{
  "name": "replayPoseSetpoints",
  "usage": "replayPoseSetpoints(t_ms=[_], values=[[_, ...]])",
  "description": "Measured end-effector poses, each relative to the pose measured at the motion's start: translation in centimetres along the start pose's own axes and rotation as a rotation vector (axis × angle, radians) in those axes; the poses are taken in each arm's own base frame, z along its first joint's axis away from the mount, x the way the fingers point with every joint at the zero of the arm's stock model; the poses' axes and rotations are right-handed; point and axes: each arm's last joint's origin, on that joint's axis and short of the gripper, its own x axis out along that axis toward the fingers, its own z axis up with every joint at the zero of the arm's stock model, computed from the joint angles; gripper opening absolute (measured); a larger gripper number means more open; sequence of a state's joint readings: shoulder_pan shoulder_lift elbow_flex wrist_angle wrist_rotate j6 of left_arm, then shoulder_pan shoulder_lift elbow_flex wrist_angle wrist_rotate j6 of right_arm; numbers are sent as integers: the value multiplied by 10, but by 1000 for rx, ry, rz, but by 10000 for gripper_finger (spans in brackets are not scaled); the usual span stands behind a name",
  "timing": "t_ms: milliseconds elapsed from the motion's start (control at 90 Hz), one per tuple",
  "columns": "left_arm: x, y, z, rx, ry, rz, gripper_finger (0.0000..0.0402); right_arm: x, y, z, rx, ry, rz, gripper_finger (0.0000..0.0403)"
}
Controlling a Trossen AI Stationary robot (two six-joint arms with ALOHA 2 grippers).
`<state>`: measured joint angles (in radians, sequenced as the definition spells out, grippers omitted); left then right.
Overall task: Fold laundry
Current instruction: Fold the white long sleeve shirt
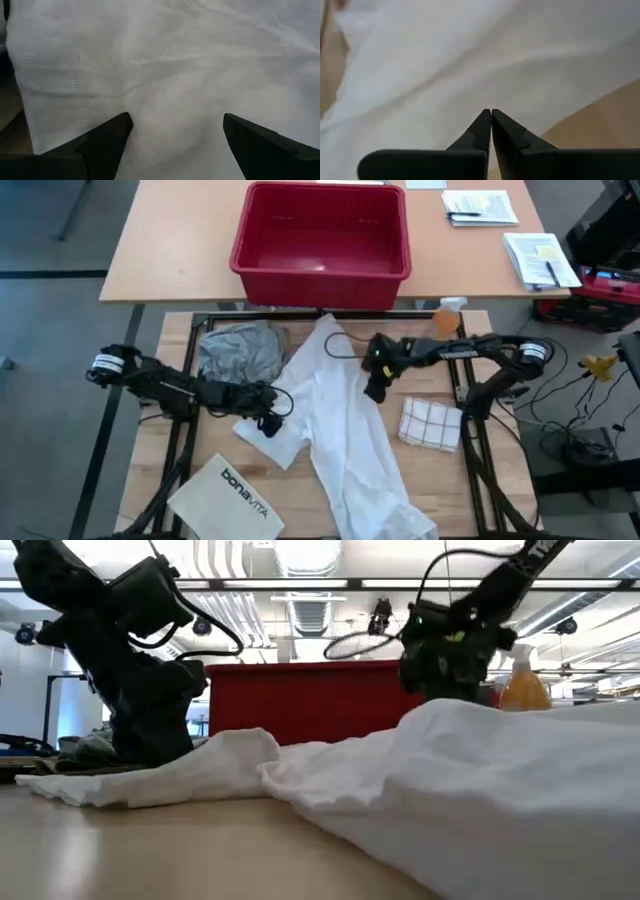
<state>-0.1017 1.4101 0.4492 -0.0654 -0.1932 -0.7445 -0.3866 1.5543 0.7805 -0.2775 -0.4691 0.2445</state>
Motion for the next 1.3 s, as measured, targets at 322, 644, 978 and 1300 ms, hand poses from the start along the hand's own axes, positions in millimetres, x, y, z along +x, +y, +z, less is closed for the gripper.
replayPoseSetpoints(t_ms=[322, 644, 978, 1300], values=[[0, 0, 0, -2, -5, 1, 311, 28, -4, -17, 42, 84, -54, 0], [0, 0, 0, -2, -8, 4, 311, -1, -11, -36, 80, 95, -164, 0], [0, 0, 0, 1, -8, 5, 311, -37, -9, -74, 150, 76, -224, 0], [0, 0, 0, 1, -7, 5, 311, -33, 26, -62, 35, -53, 50, 0]])
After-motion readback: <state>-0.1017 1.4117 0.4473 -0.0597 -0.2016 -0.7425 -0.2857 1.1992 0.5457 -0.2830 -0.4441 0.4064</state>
